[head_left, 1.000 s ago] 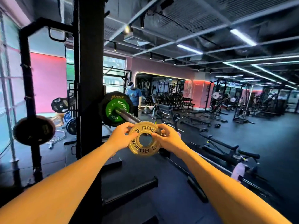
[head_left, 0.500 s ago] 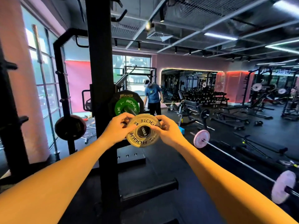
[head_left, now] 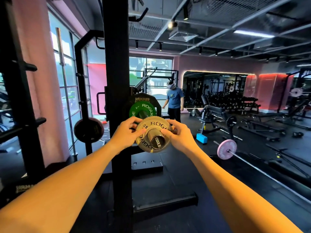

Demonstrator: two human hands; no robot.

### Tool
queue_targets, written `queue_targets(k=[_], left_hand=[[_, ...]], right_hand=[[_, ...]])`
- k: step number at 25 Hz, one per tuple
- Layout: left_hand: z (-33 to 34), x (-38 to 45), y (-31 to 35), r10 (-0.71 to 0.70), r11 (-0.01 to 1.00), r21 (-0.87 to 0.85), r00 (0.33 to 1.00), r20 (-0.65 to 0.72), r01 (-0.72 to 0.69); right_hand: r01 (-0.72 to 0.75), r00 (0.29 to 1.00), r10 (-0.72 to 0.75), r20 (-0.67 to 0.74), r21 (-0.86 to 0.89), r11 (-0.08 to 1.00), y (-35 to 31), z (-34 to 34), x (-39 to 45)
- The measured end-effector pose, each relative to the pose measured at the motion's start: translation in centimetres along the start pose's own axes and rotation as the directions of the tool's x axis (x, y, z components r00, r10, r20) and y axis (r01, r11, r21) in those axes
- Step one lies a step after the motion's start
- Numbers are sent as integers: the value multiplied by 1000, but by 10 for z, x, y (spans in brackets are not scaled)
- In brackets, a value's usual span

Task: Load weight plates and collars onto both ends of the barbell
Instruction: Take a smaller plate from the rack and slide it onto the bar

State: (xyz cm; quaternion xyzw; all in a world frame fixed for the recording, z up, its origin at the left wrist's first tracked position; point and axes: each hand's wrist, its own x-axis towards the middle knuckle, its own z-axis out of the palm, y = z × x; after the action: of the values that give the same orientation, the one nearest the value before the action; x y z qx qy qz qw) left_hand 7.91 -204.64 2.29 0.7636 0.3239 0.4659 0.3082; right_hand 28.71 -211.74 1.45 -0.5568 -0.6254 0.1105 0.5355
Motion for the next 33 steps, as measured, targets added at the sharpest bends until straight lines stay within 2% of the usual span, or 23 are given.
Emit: queue_targets(k=[18,24,27,29,31,33], left_hand=[[5,121,-85,-32,999,-7,988,-153,31],[2,176,-126,-98,994,-54,982,-164,90],[0,194,-143,14,993,119,961,-276,20],[-2,203,-149,75,969,246,940,-333,10],[-5,217,-155,40,955,291,943,-332,62],[-7,229,-160,-20,958,267,957,-290,101]], right_hand=[[-27,999,27,-19,-19,999,66,57,130],[-27,999,26,-40,-24,999,90,81,184],[-67,998,66,-21,-40,997,104,86,208],[-49,997,42,-63,-118,992,112,86,219],[-35,995,20,-96,-161,986,119,89,233],[-38,994,19,-112,-167,985,123,92,247]])
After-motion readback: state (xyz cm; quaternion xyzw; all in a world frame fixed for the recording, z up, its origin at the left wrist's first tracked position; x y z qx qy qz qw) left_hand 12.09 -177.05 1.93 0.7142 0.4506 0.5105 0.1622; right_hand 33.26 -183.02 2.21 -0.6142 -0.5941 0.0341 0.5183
